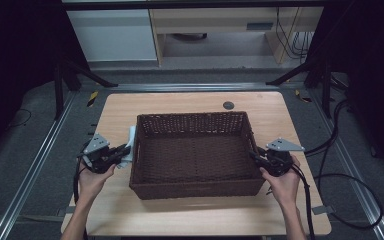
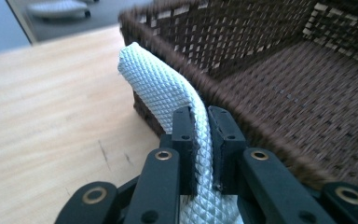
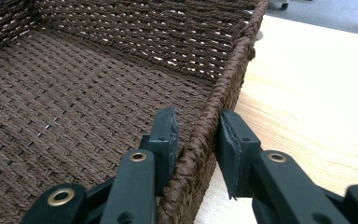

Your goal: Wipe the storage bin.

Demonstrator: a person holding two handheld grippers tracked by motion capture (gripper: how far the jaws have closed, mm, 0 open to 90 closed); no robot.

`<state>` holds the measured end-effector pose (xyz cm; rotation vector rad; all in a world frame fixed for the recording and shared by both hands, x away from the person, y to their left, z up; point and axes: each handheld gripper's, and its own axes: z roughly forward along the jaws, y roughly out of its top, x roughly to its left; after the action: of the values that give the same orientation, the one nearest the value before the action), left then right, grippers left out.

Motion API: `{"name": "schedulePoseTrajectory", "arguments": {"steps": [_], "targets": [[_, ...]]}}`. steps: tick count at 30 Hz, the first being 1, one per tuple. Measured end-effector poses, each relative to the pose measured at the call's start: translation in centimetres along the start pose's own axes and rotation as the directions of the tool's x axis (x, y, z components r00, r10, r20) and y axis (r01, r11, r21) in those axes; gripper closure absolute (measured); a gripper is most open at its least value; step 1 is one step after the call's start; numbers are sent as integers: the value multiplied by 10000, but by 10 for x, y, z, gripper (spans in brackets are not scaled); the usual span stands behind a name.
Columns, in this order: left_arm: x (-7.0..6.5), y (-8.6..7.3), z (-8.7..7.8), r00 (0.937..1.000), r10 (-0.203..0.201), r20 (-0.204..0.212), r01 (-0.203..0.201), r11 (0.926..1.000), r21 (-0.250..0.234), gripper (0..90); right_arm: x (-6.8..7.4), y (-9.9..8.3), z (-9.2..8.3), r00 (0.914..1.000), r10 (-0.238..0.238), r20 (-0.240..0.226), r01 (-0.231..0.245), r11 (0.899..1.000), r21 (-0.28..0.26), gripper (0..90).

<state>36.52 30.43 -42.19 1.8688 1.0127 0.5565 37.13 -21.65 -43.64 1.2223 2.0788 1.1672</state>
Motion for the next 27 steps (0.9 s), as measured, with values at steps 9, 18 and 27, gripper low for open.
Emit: {"name": "schedulePoseTrajectory", "arguments": {"steps": [9,18,27], "targets": [[2,-18,9,9994,-267,207,253,9974,675,805,0,0,0,10000,-9,4,9,10000,0,689],[-7,-49,25,9992,-195,343,109,9721,2342,805,0,0,0,10000,-3,17,3,10000,0,690],[-6,-31,5,9979,-447,466,399,9942,994,805,0,0,0,10000,45,42,-45,10000,-56,690]]}}
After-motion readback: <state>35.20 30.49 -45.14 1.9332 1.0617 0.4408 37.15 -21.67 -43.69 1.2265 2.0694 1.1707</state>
